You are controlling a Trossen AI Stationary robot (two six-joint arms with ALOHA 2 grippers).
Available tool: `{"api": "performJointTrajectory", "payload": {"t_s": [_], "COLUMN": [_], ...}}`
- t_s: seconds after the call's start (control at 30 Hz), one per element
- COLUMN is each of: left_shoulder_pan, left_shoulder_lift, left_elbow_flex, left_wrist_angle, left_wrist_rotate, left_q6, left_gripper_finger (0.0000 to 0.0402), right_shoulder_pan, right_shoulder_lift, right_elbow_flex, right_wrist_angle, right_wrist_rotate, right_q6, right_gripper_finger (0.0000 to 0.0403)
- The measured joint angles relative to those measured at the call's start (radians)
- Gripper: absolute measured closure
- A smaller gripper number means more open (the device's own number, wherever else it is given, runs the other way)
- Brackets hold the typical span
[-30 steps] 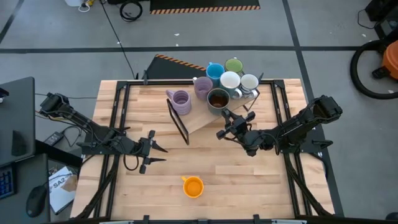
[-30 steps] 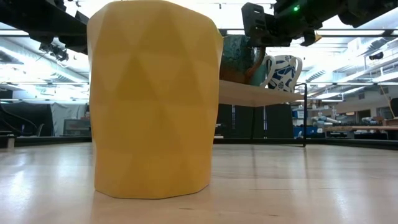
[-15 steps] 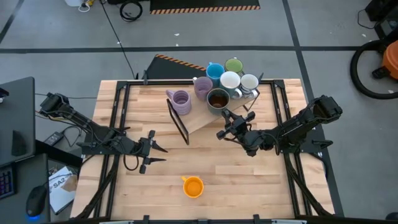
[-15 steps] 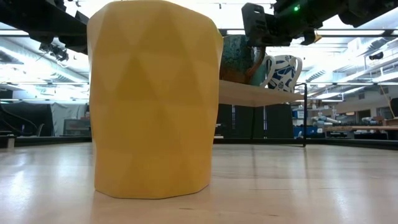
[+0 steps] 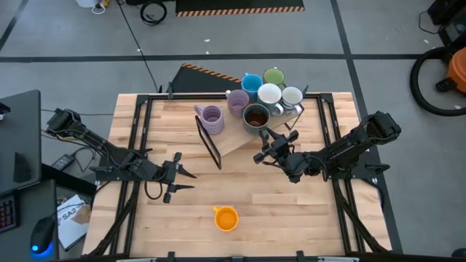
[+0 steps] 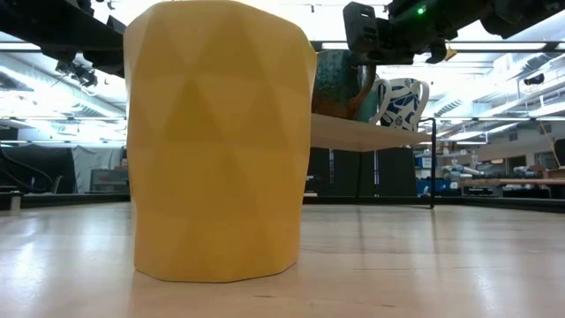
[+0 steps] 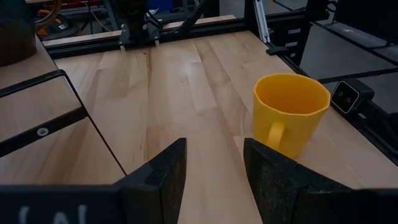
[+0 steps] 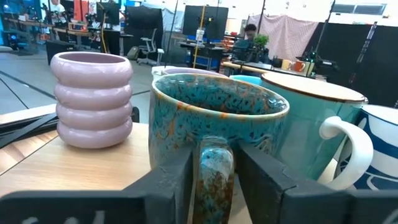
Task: Place coffee mugs
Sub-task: Put the dark green mug on the shelf
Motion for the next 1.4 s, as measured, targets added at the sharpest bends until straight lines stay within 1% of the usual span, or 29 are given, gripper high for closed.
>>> {"api": "performJointTrajectory", "payload": {"t_s": [0.13,0.3,0.5,0.73,1.4], "left_shoulder_pan": [0.0,0.0,0.0,0.0,0.0], "left_shoulder_lift": [0.0,0.0,0.0,0.0,0.0], "left_elbow_flex": [0.0,0.0,0.0,0.0,0.0], "left_wrist_angle": [0.0,0.0,0.0,0.0,0.0], "left_wrist_rotate": [0.0,0.0,0.0,0.0,0.0], "left_q6": [-0.001,-0.012,-0.019,-0.018,-0.018], "left_gripper_finger": [0.0235,0.0235,0.0235,0.0235,0.0235], "right_shoulder_pan": [0.001,0.007,0.043,0.066,0.02], "right_shoulder_lift": [0.0,0.0,-0.001,-0.011,-0.01], "right_elbow_flex": [0.0,0.0,0.0,0.0,0.0], "right_wrist_angle": [0.0,0.007,0.016,0.022,0.021], "right_wrist_rotate": [0.006,0.006,0.007,0.067,0.05], "right_q6": [-0.026,-0.057,-0.12,-0.176,-0.254], "right_gripper_finger": [0.0265,0.0265,0.0265,0.0265,0.0266]}}
